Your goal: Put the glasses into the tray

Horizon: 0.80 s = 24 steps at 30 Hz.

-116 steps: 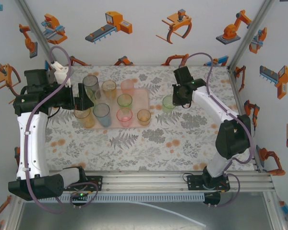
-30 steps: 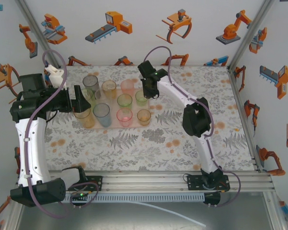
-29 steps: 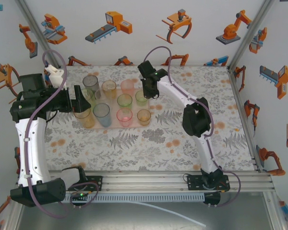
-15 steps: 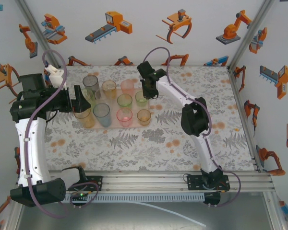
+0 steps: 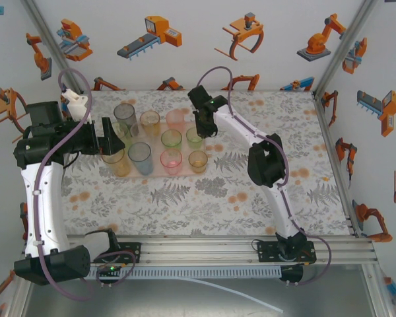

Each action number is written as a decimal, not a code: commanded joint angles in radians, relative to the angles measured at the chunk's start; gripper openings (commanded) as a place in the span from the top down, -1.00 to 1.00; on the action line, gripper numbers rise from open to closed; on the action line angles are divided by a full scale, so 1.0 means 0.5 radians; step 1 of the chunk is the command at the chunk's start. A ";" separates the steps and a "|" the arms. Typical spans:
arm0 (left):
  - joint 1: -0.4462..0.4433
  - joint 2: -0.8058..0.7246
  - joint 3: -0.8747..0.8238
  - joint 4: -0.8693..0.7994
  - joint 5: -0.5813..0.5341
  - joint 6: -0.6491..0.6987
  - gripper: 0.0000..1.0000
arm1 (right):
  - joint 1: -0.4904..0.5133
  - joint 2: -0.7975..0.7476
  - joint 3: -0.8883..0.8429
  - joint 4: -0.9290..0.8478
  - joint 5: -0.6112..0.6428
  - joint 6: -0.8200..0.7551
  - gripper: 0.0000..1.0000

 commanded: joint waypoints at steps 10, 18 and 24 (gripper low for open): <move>0.011 -0.007 -0.008 0.013 0.041 0.010 -0.94 | 0.017 0.040 0.080 -0.038 -0.036 -0.050 0.75; 0.010 0.009 0.006 0.016 0.051 0.008 -0.94 | 0.017 0.046 0.083 -0.038 -0.042 -0.047 0.72; 0.011 0.009 0.001 0.016 0.051 0.004 -0.94 | 0.017 0.055 0.089 -0.038 -0.048 -0.050 0.69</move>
